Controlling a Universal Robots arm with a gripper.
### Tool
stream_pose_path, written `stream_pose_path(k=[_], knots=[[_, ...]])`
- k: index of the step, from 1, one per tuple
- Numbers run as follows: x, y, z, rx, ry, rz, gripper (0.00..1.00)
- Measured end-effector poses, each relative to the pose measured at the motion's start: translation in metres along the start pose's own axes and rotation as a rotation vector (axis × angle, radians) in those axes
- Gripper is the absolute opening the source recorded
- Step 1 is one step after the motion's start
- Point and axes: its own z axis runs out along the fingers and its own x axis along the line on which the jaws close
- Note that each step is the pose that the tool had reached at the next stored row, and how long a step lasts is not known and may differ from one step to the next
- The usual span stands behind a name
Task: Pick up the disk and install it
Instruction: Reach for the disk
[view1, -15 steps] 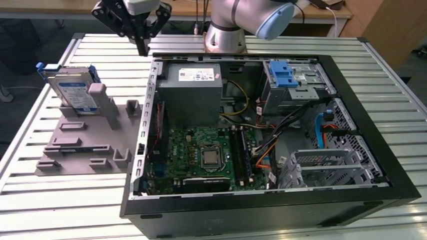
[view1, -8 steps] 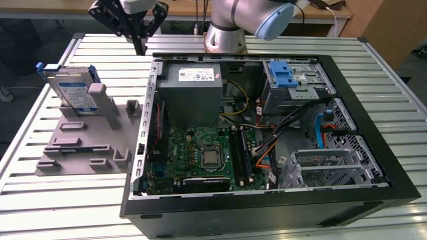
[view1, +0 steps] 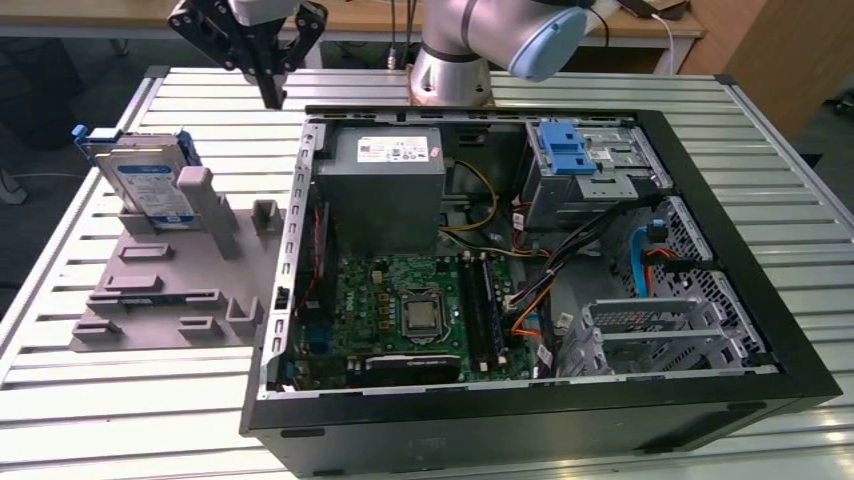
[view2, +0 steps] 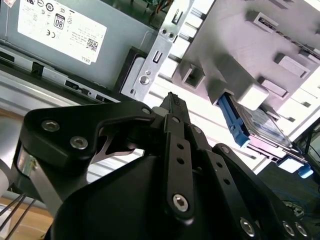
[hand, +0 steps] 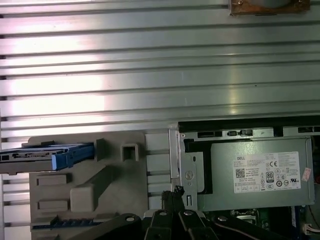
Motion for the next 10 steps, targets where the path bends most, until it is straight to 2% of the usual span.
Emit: stream_pose_path(k=[4, 5, 7, 8, 9, 10], knots=[[0.0044, 0.0020, 0.0000, 0.0042, -0.0002, 0.000, 0.11], [0.0054, 0.0028, 0.0000, 0.0116, -0.0007, 0.000, 0.11], [0.0066, 0.0044, 0.0001, 0.0335, -0.0025, -0.001, 0.11], [0.0070, 0.0052, 0.0001, 0.0412, -0.0031, -0.001, 0.11], [0.0074, 0.0058, 0.0001, 0.0458, -0.0034, -0.001, 0.11], [0.0078, 0.0062, 0.0002, 0.0465, -0.0035, -0.001, 0.11]])
